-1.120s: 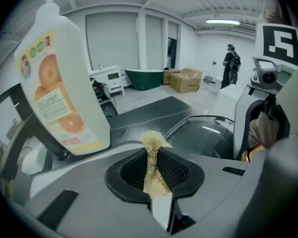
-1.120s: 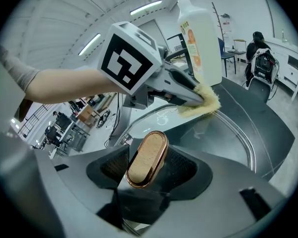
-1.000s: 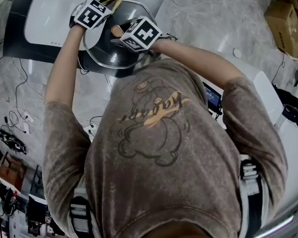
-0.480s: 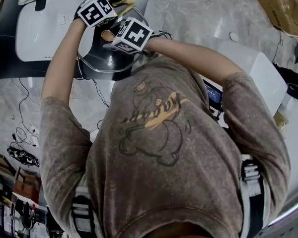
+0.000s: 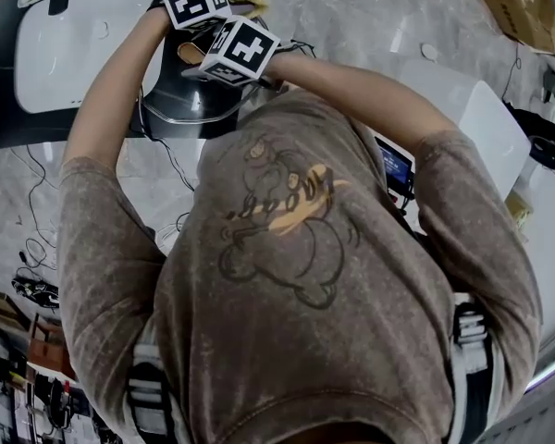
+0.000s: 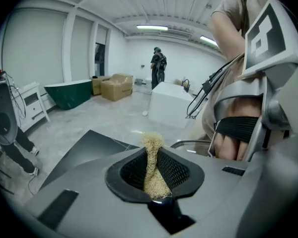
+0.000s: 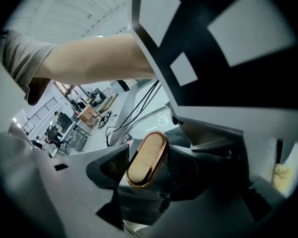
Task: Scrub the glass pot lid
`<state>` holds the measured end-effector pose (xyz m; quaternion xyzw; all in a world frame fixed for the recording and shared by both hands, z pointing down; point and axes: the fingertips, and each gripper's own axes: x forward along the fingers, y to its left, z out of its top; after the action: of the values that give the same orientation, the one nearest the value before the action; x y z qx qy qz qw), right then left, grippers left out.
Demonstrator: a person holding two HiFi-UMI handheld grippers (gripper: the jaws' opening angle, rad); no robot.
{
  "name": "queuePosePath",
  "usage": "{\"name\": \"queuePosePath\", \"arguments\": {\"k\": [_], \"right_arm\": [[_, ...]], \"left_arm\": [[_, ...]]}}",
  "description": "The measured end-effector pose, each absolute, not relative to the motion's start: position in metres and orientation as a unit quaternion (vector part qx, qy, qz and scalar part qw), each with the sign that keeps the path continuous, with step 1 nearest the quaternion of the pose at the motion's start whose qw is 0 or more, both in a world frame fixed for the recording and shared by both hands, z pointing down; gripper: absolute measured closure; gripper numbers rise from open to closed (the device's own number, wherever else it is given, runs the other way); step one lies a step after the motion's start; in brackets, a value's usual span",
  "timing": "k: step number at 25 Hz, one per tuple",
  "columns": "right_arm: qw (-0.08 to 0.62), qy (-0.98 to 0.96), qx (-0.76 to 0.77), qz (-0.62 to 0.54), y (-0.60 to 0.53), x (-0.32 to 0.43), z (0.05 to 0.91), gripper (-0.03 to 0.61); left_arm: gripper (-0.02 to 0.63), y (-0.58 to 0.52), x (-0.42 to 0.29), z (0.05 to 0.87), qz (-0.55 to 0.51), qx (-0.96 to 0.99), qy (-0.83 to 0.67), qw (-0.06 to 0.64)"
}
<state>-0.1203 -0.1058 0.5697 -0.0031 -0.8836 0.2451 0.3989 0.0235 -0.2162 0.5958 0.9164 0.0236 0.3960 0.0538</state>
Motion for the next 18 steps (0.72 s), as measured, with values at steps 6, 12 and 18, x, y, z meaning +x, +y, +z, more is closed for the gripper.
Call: {"name": "queuePosePath", "arguments": {"k": [6, 12, 18], "right_arm": [[0.399, -0.884, -0.007, 0.243, -0.105, -0.121, 0.570, 0.334], [0.388, -0.889, -0.007, 0.242, -0.104, -0.122, 0.568, 0.333], [0.372, -0.896, -0.022, 0.240, -0.102, -0.122, 0.565, 0.321]], "left_arm": [[0.548, -0.214, 0.030, 0.589, 0.388, 0.918, 0.037, 0.072], [0.546, -0.218, 0.025, 0.591, 0.380, 0.903, 0.047, 0.196], [0.546, -0.245, -0.006, 0.570, 0.294, 0.903, -0.090, 0.299]]}}
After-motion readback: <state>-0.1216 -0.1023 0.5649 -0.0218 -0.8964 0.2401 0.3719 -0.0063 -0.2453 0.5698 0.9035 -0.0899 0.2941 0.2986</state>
